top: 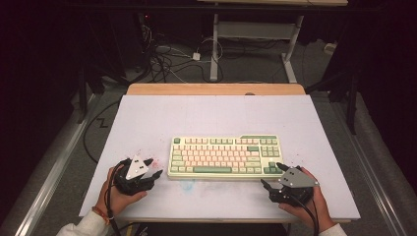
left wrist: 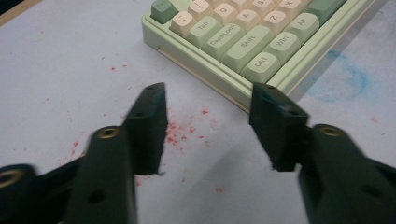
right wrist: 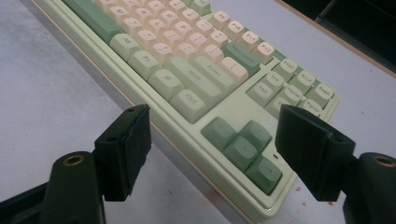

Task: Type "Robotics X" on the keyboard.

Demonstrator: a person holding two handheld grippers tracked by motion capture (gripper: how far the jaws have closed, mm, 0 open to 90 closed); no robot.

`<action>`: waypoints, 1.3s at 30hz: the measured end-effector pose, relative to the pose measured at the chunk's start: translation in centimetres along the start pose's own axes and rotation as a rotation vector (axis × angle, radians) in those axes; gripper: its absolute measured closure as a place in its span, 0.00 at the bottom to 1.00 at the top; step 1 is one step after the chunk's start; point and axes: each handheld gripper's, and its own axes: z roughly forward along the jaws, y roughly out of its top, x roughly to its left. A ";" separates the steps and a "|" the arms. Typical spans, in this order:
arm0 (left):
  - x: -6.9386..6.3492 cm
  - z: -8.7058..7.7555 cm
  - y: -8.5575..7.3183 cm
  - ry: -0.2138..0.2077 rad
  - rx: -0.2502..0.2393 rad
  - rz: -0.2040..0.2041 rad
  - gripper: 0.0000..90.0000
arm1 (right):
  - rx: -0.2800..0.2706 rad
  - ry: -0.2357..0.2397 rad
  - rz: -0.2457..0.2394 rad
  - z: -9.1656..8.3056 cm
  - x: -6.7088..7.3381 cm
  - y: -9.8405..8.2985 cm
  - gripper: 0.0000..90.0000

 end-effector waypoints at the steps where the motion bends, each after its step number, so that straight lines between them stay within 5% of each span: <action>1: 0.1 0.0 0.0 -0.005 0.007 0.005 0.73 | 0.000 0.001 0.000 0.0 0.0 0.0 0.30; 8: 0.2 -0.2 0.5 -0.049 0.015 0.027 0.97 | 0.007 0.004 -0.002 0.1 0.0 -0.1 0.30; 26: -1.0 3.6 6.4 -0.166 0.033 0.092 0.97 | 0.016 0.009 -0.011 0.3 0.4 0.0 0.30; 39: -1.5 6.8 8.4 -0.175 0.072 0.124 0.97 | 0.023 0.011 -0.016 0.3 0.5 0.0 0.30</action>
